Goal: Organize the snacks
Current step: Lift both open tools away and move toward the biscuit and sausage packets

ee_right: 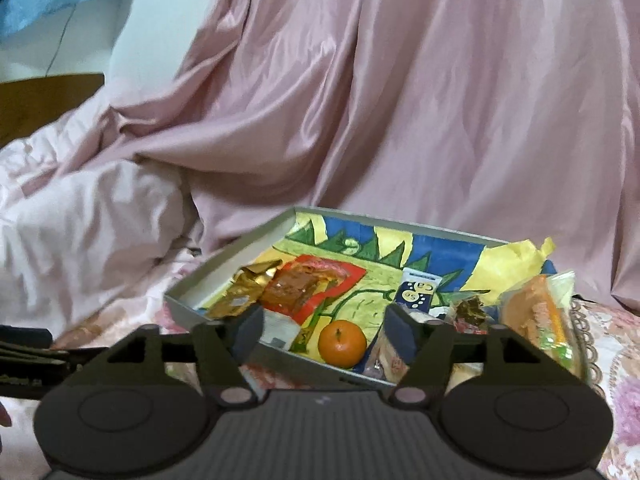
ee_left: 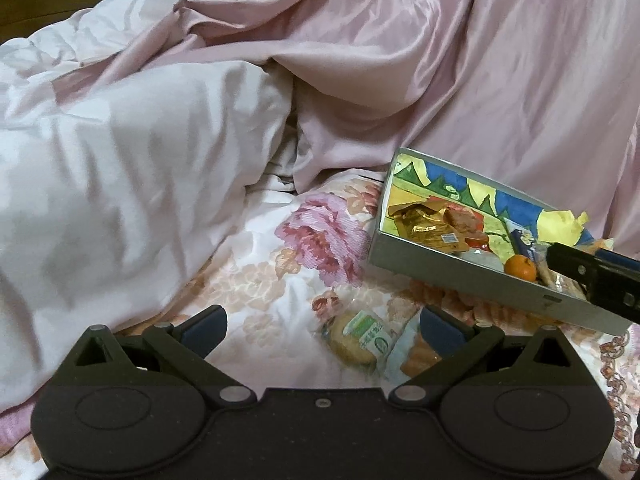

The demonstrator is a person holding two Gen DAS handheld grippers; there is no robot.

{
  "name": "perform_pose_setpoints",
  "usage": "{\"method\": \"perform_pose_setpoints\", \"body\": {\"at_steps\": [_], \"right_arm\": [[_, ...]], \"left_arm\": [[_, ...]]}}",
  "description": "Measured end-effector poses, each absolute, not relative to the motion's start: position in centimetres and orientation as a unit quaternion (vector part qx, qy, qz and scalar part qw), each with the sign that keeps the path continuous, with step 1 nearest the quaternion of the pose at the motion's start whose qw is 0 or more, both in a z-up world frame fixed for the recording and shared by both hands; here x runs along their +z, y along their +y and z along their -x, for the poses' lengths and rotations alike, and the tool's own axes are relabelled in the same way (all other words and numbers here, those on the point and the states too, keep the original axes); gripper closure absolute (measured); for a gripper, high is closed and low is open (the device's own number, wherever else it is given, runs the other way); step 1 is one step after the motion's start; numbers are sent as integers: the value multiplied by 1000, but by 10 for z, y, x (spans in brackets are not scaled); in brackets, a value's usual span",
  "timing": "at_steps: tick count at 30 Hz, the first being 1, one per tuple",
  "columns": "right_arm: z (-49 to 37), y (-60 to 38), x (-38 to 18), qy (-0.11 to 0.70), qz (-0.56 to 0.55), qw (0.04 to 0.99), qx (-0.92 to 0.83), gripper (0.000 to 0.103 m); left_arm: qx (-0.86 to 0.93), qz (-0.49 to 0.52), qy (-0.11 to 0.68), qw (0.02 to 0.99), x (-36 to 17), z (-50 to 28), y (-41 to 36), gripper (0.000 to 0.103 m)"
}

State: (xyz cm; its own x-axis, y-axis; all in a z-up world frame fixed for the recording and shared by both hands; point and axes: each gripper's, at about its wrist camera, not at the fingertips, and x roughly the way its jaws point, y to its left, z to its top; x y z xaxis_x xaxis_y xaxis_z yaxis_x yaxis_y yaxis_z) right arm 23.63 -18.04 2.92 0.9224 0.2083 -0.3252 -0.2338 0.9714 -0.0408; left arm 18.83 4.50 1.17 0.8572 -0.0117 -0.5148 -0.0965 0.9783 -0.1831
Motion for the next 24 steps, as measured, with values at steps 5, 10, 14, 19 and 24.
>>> {"method": "perform_pose_setpoints", "body": {"at_steps": [5,10,14,19,24], "right_arm": [[-200,-183,40,149,35,981,118,13],[-161,-185,48,141,24,982,121,3],[-131,-184,48,145,22,981,128,1],[-99,-181,41,155,26,979,131,0],[-75,-176,26,182,26,975,129,0]], "left_arm": [[30,94,262,960,21,-158,51,1],[34,83,261,961,26,-122,59,1],[34,76,266,960,28,-97,64,1],[25,74,279,957,28,-74,66,1],[17,62,295,953,20,-57,63,1]]}}
